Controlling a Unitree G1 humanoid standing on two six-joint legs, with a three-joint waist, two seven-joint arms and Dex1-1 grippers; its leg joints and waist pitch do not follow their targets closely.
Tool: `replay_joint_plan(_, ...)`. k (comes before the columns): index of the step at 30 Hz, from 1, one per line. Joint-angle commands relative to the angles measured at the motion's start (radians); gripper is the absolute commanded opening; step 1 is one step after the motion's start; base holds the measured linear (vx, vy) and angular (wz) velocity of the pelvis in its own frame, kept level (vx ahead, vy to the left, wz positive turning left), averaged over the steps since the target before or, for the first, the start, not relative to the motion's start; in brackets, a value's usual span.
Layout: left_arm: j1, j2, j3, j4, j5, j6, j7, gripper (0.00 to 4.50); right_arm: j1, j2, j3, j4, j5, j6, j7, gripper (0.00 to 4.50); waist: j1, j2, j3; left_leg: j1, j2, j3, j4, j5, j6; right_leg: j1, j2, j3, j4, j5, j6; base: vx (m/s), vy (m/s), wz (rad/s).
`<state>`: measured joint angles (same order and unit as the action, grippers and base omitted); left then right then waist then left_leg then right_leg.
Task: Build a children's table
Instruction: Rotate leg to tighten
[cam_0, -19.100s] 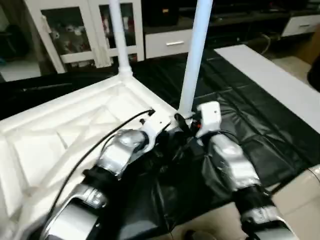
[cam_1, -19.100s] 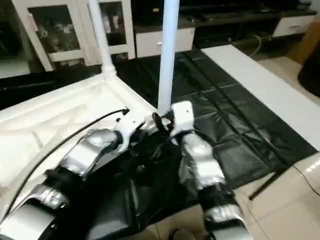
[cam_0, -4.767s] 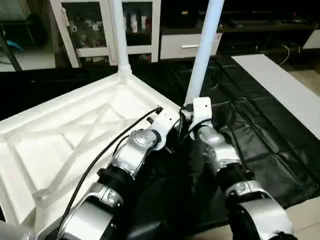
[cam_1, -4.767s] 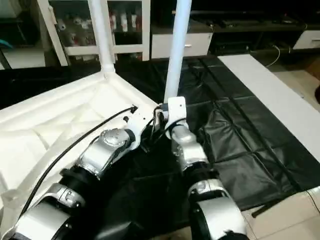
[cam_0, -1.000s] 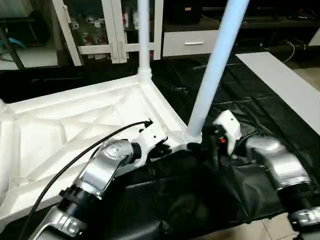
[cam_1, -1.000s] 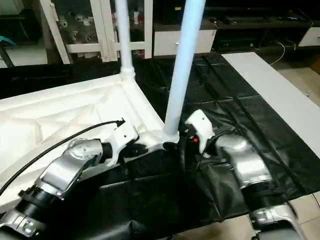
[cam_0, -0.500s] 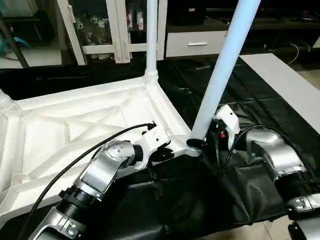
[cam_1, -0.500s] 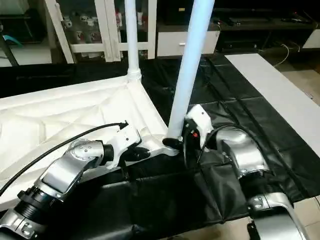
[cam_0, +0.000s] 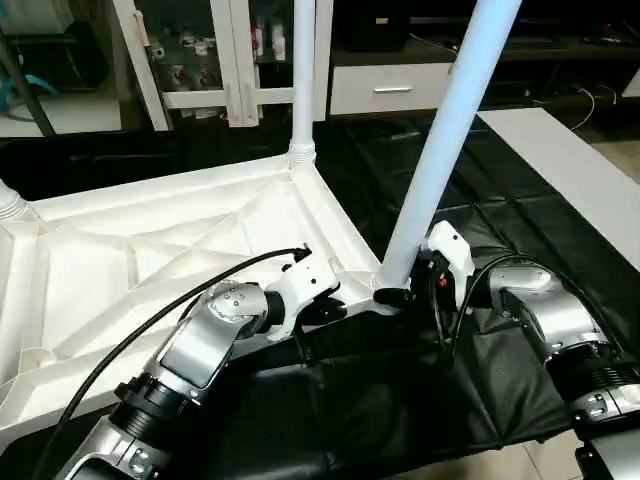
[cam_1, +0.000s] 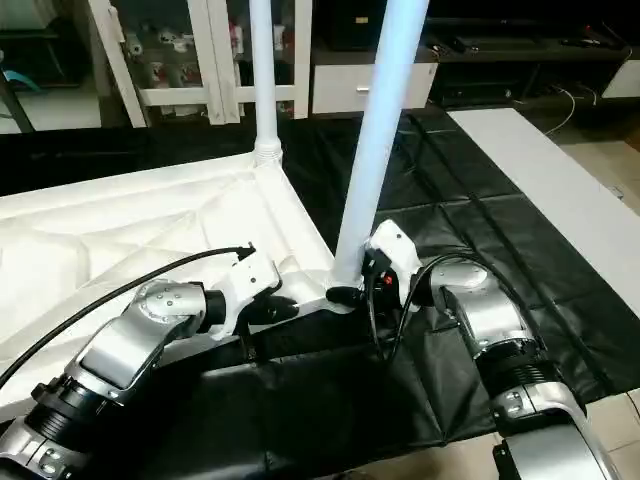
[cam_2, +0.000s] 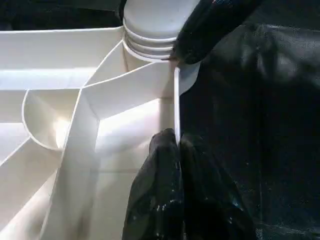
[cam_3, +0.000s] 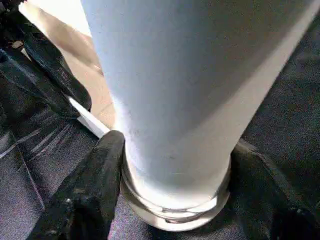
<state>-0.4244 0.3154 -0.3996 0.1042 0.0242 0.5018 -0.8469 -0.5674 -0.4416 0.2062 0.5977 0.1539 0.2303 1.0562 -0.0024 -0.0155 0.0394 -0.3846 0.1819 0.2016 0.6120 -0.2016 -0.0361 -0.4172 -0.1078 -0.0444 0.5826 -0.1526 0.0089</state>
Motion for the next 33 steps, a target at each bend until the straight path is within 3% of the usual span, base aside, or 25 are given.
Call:
replay_joint_plan(1, 0.02, 0.002, -0.035, -0.017, -0.001, 0.016, -0.018, 0.0, -0.026, 0.0, 0.006, 0.028, -0.021, -0.001, -0.007, 2.82, 0.001, -0.006, -0.065, 0.019, 0.044, -0.015, -0.071, -0.136, 0.091, 0.05, -0.027, 0.023, -0.042, -0.145, -0.284, 0.0, 0.0, 0.0)
replay_joint_plan(9, 0.008, -0.003, -0.022, -0.003, 0.0, 0.017, -0.001, 0.0, -0.031, 0.036, -0.038, 0.037, -0.001, -0.001, -0.055, 2.74, -0.004, -0.009, -0.064, 0.016, 0.044, -0.017, -0.072, -0.155, 0.081, 0.05, -0.027, 0.023, -0.043, -0.168, -0.276, 0.0, 0.0, 0.0)
replay_joint_plan(12, -0.012, -0.047, 0.001, 0.046, 0.016, 0.026, 0.074, 0.0, -0.023, 0.115, -0.115, 0.064, 0.026, -0.018, -0.235, 2.74, -0.015, -0.009, -0.063, 0.012, 0.041, -0.017, -0.072, -0.176, 0.062, 0.047, -0.027, 0.025, -0.047, -0.204, -0.264, 0.0, 0.0, 0.0)
replay_joint_plan(13, -0.031, -0.082, 0.017, 0.086, 0.022, 0.034, 0.123, 0.0, -0.011, 0.171, -0.162, 0.071, 0.044, -0.027, -0.356, 2.74, -0.019, -0.016, -0.061, 0.012, 0.041, -0.018, -0.074, -0.196, 0.05, 0.045, -0.027, 0.024, -0.05, -0.243, -0.254, 0.0, 0.0, 0.0)
replay_joint_plan(14, -0.04, -0.096, 0.022, 0.104, 0.023, 0.037, 0.141, 0.0, -0.004, 0.195, -0.181, 0.07, 0.054, -0.025, -0.401, 2.74, -0.019, -0.011, -0.06, 0.016, 0.041, -0.019, -0.075, -0.229, 0.031, 0.04, -0.027, 0.025, -0.055, -0.293, -0.239, 0.0, 0.0, 0.0)
replay_joint_plan(15, -0.061, -0.119, 0.029, 0.148, 0.033, 0.029, 0.178, 0.0, 0.008, 0.235, -0.199, 0.069, 0.054, -0.049, -0.478, 2.74, -0.02, -0.017, -0.061, 0.016, 0.04, -0.018, -0.076, -0.236, 0.025, 0.039, -0.028, 0.026, -0.058, -0.308, -0.229, 0.0, 0.0, 0.0)
replay_joint_plan(16, -0.075, -0.134, 0.034, 0.178, 0.04, 0.022, 0.203, 0.0, 0.017, 0.261, -0.21, 0.068, 0.05, -0.068, -0.529, 2.73, -0.018, -0.014, -0.059, 0.019, 0.04, -0.018, -0.076, -0.24, 0.016, 0.036, -0.028, 0.026, -0.061, -0.321, -0.221, 0.0, 0.0, 0.0)
replay_joint_plan(17, -0.12, -0.177, 0.047, 0.267, 0.055, 0.004, 0.271, 0.0, 0.026, 0.324, -0.213, 0.084, 0.015, -0.11, -0.671, 2.73, -0.018, -0.014, -0.06, 0.019, 0.038, -0.02, -0.078, -0.249, 0.001, 0.032, -0.026, 0.025, -0.062, -0.328, -0.205, 0.0, 0.0, 0.0)
replay_joint_plan(22, -0.185, -0.23, 0.063, 0.392, 0.078, -0.028, 0.369, 0.0, 0.008, 0.401, -0.182, 0.144, -0.054, -0.1, -0.828, 2.73, -0.019, -0.013, -0.061, 0.017, 0.035, -0.022, -0.082, -0.274, -0.005, 0.032, -0.024, 0.024, -0.063, -0.312, -0.19, 0.0, 0.0, 0.0)
replay_joint_plan(23, -0.23, -0.264, 0.081, 0.475, 0.094, -0.071, 0.451, 0.0, -0.023, 0.467, -0.173, 0.201, -0.084, -0.106, -0.932, 2.73, -0.018, -0.002, -0.06, 0.017, 0.034, -0.023, -0.084, -0.281, -0.007, 0.031, -0.023, 0.024, -0.065, -0.309, -0.187, 0.0, 0.0, 0.0)
replay_joint_plan(25, -0.24, -0.272, 0.086, 0.493, 0.097, -0.081, 0.467, 0.0, -0.032, 0.483, -0.174, 0.216, -0.088, -0.111, -0.953, 2.72, -0.02, -0.007, -0.062, 0.023, 0.032, -0.023, -0.083, -0.309, -0.017, 0.028, -0.024, 0.022, -0.068, -0.33, -0.183, 0.0, 0.0, 0.0)
replay_joint_plan(28, -0.241, -0.279, 0.091, 0.492, 0.099, -0.09, 0.469, 0.0, -0.053, 0.501, -0.177, 0.231, -0.099, -0.139, -0.977, 2.72, -0.019, -0.014, -0.06, 0.016, 0.033, -0.025, -0.085, -0.328, -0.009, 0.031, -0.027, 0.022, -0.07, -0.353, -0.168, 0.0, 0.0, 0.0)
replay_joint_plan(33, -0.225, -0.263, 0.087, 0.471, 0.098, -0.104, 0.444, 0.0, -0.044, 0.491, -0.187, 0.202, -0.103, -0.168, -0.99, 2.72, -0.018, -0.009, -0.061, 0.012, 0.035, -0.024, -0.086, -0.296, 0.005, 0.034, -0.027, 0.024, -0.064, -0.304, -0.172, 0.0, 0.0, 0.0)
